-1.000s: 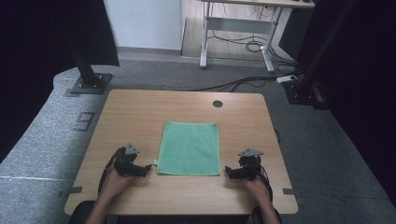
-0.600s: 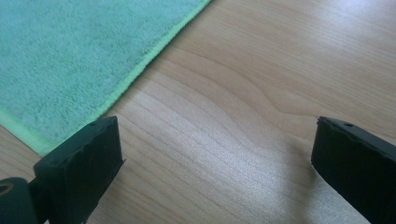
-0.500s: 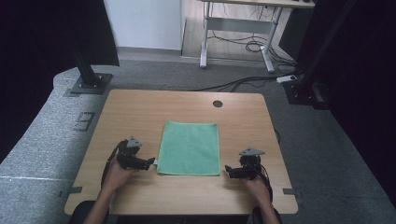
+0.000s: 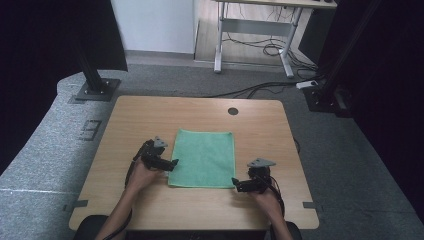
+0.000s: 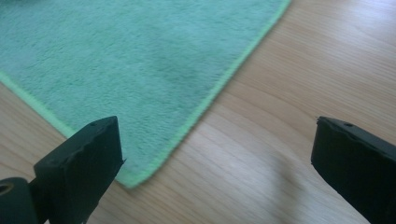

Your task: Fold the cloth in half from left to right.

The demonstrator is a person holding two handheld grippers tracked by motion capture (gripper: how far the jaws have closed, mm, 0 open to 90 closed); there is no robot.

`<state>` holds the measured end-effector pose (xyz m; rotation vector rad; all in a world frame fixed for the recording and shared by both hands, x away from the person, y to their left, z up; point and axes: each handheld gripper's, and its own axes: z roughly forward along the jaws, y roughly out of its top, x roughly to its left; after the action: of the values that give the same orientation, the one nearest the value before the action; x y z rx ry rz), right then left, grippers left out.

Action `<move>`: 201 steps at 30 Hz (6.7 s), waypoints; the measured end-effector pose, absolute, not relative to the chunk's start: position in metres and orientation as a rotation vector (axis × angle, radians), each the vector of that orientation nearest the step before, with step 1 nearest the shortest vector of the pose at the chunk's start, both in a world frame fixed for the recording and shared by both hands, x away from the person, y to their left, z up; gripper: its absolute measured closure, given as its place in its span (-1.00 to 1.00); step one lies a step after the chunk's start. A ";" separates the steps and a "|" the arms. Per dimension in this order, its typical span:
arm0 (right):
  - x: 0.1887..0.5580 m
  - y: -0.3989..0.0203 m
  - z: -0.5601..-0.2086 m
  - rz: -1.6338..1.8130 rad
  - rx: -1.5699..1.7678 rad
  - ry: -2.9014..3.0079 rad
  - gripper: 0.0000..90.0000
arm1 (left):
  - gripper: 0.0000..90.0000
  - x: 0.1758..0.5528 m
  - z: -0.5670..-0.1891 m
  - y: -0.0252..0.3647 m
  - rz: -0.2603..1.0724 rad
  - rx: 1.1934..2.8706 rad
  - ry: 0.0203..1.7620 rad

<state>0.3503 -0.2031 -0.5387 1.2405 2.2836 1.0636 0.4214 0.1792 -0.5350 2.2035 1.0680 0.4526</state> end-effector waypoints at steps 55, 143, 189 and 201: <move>0.359 -0.226 -0.557 0.952 1.320 2.226 -1.00 | -1.00 0.438 -0.525 0.181 0.494 2.152 1.130; 0.353 -0.129 -0.526 1.121 0.951 2.540 -0.81 | -0.96 0.487 -0.548 0.200 0.503 2.077 1.348; 0.317 -0.013 -0.534 1.020 0.594 2.766 0.87 | 0.12 0.478 -0.546 0.200 0.460 2.085 1.159; 0.318 -0.010 -0.532 1.048 0.572 2.784 0.88 | 0.97 0.476 -0.545 0.210 0.291 2.009 1.196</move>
<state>0.3175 -0.0101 -0.5323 0.5725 2.7844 1.0484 0.4760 0.2097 -0.5446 2.0091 1.1958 0.2910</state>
